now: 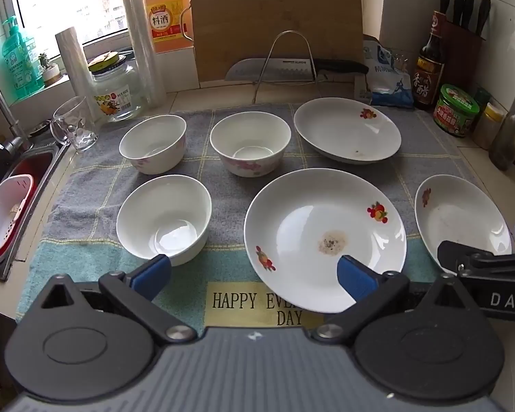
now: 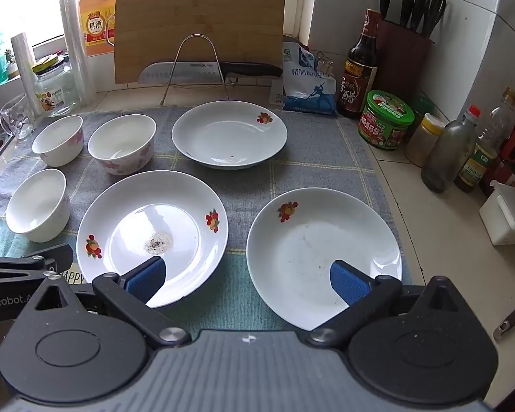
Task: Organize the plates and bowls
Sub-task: 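Move the left tool toward the white flower-print plates on the towel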
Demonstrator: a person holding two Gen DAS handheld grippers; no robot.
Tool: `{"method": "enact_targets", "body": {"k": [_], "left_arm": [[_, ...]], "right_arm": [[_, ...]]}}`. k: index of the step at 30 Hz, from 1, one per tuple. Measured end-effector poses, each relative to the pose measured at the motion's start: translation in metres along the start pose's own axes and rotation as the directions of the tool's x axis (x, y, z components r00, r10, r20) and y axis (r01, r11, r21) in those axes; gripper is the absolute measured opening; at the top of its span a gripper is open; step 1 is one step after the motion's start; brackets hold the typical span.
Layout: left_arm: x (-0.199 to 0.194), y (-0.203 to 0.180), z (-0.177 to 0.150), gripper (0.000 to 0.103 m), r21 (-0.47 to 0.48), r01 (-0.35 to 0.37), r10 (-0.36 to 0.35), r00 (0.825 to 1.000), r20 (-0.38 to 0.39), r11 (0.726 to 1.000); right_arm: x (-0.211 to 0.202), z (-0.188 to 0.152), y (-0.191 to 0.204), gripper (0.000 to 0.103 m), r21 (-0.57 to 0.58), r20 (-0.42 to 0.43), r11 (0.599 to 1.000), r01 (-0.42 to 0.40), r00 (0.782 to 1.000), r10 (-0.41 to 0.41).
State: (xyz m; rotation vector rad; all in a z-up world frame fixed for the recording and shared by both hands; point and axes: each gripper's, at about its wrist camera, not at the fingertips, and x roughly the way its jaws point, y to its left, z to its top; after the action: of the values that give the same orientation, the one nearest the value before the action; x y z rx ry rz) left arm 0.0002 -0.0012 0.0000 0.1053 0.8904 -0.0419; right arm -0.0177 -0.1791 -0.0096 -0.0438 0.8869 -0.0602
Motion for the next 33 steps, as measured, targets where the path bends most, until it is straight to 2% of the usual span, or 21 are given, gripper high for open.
{"method": "enact_targets", "body": {"k": [2, 17, 33], "left_arm": [[-0.001, 0.0, -0.001, 0.102, -0.002, 0.003, -0.003, 1.0, 0.017, 1.0], [-0.014, 0.0, -0.002, 0.102, -0.007, 0.009, -0.009, 1.0, 0.014, 1.0], [-0.008, 0.007, 0.0, 0.102, -0.017, 0.006, -0.006, 1.0, 0.015, 1.0]], "right_arm": [[0.0, -0.001, 0.001, 0.103, -0.004, 0.014, 1.0, 0.01, 1.0, -0.01], [-0.009, -0.001, 0.006, 0.103, -0.014, 0.021, 1.0, 0.0, 1.0, 0.0], [-0.011, -0.002, 0.007, 0.103, -0.015, 0.024, 1.0, -0.003, 1.0, 0.003]]}}
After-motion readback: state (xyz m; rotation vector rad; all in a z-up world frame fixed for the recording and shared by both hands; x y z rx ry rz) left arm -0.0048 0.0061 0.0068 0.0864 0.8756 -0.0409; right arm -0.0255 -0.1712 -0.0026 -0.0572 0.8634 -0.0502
